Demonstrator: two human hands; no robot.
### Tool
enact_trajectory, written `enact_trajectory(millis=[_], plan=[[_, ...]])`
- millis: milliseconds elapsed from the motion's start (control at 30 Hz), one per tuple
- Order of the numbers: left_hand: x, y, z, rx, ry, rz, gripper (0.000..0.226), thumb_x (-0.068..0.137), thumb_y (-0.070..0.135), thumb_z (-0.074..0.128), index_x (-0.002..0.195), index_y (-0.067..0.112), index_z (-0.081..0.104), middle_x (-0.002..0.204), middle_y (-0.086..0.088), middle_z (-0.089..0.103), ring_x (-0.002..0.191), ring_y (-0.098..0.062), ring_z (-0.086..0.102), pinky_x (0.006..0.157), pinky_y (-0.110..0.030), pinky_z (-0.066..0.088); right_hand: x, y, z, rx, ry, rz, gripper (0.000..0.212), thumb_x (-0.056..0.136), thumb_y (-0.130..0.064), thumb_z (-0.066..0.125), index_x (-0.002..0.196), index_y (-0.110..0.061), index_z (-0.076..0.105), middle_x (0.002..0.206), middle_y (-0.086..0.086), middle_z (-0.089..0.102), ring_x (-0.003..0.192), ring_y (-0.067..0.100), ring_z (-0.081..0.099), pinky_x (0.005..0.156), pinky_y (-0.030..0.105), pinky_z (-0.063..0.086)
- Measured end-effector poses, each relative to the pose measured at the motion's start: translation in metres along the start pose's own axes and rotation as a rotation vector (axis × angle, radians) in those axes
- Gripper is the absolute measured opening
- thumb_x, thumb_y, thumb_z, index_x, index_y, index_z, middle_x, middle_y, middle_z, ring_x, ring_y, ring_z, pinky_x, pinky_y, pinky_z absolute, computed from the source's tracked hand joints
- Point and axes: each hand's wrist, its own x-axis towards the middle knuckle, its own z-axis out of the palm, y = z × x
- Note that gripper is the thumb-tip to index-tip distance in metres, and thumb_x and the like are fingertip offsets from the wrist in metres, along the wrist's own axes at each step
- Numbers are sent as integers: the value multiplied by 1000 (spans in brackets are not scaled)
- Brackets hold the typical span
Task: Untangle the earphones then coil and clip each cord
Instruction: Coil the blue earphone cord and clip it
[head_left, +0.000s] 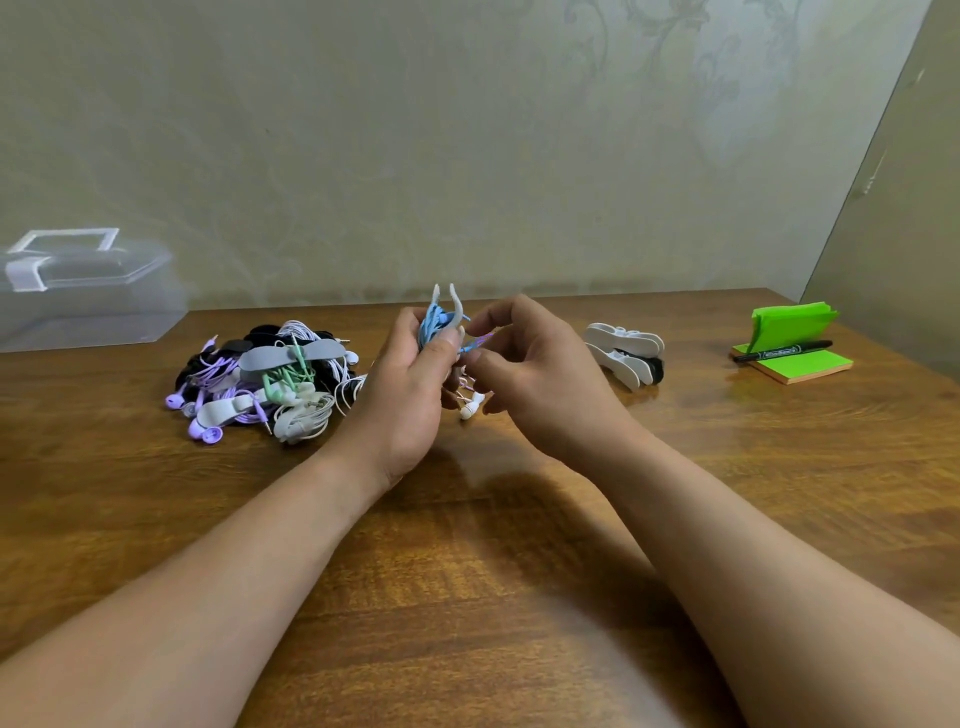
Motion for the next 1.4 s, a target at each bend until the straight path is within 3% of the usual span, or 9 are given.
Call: enact_trajectory(millis=[133,267,400,533,700,933,1033,1200,1400], plan=[[5,-6,-4,79,66,18,17,102,45,50,114,33,55,100,2,67,89,-18,64,87,-53,54,0,0,6,-69,39,-4,11,95,-17,62,98,-25,69,77,-4,71,73,22,69,70,52,61],[4,-5,-5,22,18,28,13,109,25,49,119,21,57,86,10,61,76,-1,58,73,-25,49,-2,-2,2,-77,15,-60,6,99,-17,63,101,-21,67,84,-5,73,78,19,70,74,50,60],[0,-3,-3,-128,-85,-24,19,109,20,49,124,16,60,94,2,68,87,-9,63,76,-27,51,-2,-3,-7,-26,33,-78,7,101,-13,63,104,-17,68,89,0,74,81,21,72,73,51,61],[-2,3,0,-286,-151,-116,20,108,22,51,123,12,60,83,-1,66,73,-11,61,65,-27,50,1,-1,-12,18,29,-59,8,100,-9,63,104,-12,70,89,4,76,80,19,72,76,48,61],[-3,4,-3,-331,-203,-170,21,106,27,53,118,15,65,90,-9,66,88,-26,58,81,-45,46,1,-2,-16,50,10,-79,7,102,-10,63,107,-12,68,90,3,76,79,16,72,74,40,61],[2,8,-16,-164,-232,-66,18,100,10,62,115,3,69,102,-12,76,93,-24,72,88,-40,57,4,-4,-23,-116,20,-161,6,100,-13,67,105,-18,69,90,-8,73,82,7,68,70,19,52],[2,8,-16,-83,-204,8,26,99,3,64,122,14,65,105,-3,78,99,-21,74,85,-35,60,4,-2,-25,-109,-9,-170,8,99,-11,69,105,-14,73,91,-8,75,82,3,69,70,14,50],[1,4,-16,-47,-122,66,37,87,12,71,118,23,56,104,-7,71,95,-24,72,81,-59,62,7,0,-27,-19,-58,-135,14,101,-6,65,107,-10,76,96,-2,78,83,4,73,73,19,54],[-1,8,-14,3,-146,130,37,84,8,70,115,23,57,104,-19,65,94,-47,69,70,-65,60,6,-1,-24,-50,-39,-112,13,100,-7,65,104,-13,76,90,-1,78,81,10,74,77,38,63]])
